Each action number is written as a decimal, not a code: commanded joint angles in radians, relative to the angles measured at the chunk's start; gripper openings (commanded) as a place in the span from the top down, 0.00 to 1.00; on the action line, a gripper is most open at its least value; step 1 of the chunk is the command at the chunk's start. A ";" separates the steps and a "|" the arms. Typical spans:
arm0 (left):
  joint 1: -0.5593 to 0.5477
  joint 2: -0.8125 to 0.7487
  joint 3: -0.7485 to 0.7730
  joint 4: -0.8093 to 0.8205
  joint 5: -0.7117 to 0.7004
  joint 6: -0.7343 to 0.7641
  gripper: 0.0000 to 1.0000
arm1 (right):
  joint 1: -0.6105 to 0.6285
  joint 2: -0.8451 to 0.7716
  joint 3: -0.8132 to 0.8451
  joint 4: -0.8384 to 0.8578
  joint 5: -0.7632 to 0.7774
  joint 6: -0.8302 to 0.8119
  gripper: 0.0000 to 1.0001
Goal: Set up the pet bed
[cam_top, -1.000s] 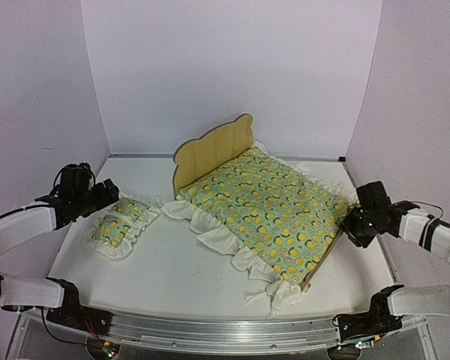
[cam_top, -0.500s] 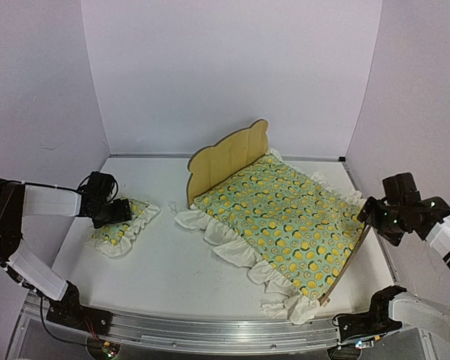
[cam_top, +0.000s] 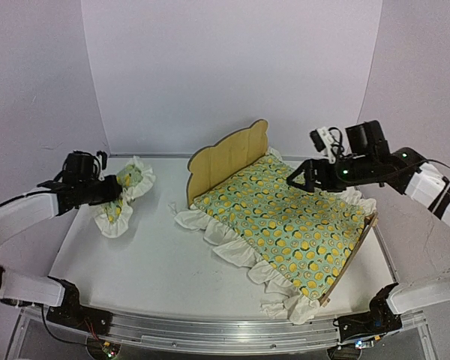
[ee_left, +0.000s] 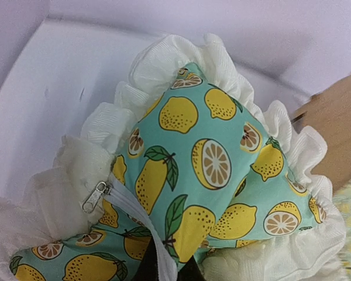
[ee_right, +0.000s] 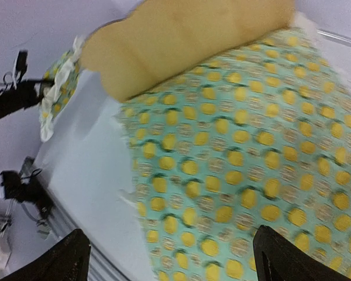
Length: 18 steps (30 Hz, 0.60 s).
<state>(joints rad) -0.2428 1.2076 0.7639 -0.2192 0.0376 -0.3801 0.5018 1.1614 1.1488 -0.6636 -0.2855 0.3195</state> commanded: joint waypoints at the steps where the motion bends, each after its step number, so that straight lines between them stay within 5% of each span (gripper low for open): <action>1: 0.005 -0.335 0.081 0.141 0.260 0.043 1.00 | 0.172 0.102 0.117 0.266 -0.228 0.007 0.02; 6: -0.028 -0.443 0.006 0.646 0.549 -0.250 0.99 | 0.328 0.209 0.141 0.634 -0.318 0.124 0.02; 12: -0.281 -0.316 -0.008 0.966 0.385 -0.363 1.00 | 0.501 0.313 0.234 0.801 -0.167 0.042 0.02; 18: -0.493 -0.186 0.025 1.011 0.214 -0.293 1.00 | 0.607 0.336 0.256 0.828 0.160 -0.042 0.02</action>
<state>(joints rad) -0.6453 0.9836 0.7696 0.6434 0.3622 -0.6899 1.0580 1.5070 1.3705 0.0463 -0.3923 0.3428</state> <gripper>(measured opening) 0.016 0.983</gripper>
